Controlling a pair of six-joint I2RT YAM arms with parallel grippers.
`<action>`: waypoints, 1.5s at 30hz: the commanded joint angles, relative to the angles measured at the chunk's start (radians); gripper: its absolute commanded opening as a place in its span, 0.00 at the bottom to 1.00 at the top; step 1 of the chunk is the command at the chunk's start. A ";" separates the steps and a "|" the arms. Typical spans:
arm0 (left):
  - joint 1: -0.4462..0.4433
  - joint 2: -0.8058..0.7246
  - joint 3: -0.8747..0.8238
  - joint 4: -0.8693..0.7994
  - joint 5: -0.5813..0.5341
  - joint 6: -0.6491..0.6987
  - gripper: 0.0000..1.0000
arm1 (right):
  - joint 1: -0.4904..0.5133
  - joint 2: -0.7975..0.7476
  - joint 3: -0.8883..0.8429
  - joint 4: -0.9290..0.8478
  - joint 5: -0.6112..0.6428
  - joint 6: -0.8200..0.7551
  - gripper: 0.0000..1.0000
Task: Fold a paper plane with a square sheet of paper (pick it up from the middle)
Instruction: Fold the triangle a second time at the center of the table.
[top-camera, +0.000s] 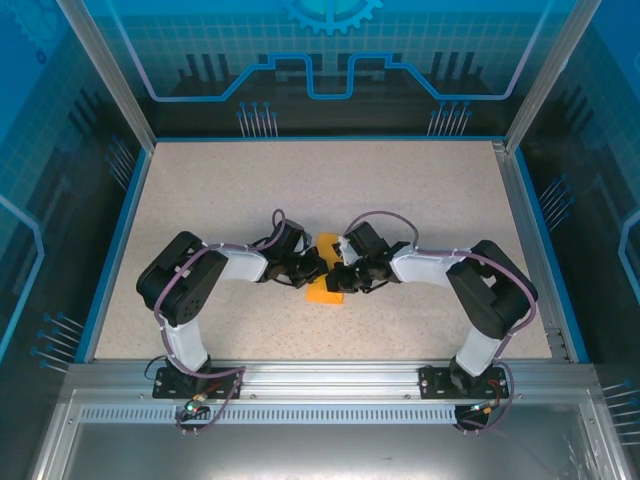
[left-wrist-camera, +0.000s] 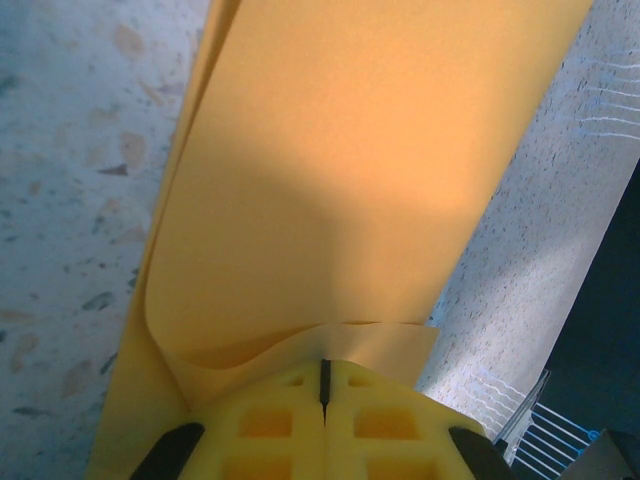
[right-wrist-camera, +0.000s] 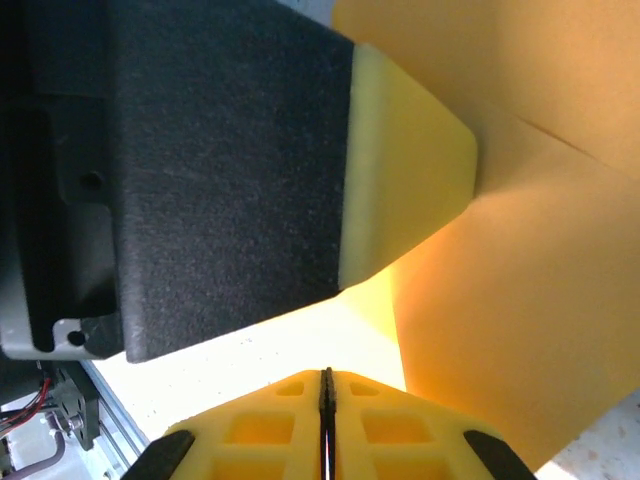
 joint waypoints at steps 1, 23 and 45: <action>0.000 0.024 -0.001 -0.061 -0.020 0.029 0.00 | 0.011 0.025 -0.011 0.032 -0.017 0.027 0.10; -0.001 0.031 -0.001 -0.077 -0.024 0.035 0.00 | 0.011 0.060 -0.021 -0.027 0.021 0.010 0.12; -0.001 0.039 0.012 -0.100 -0.027 0.043 0.00 | 0.010 -0.033 -0.111 -0.042 0.006 0.032 0.13</action>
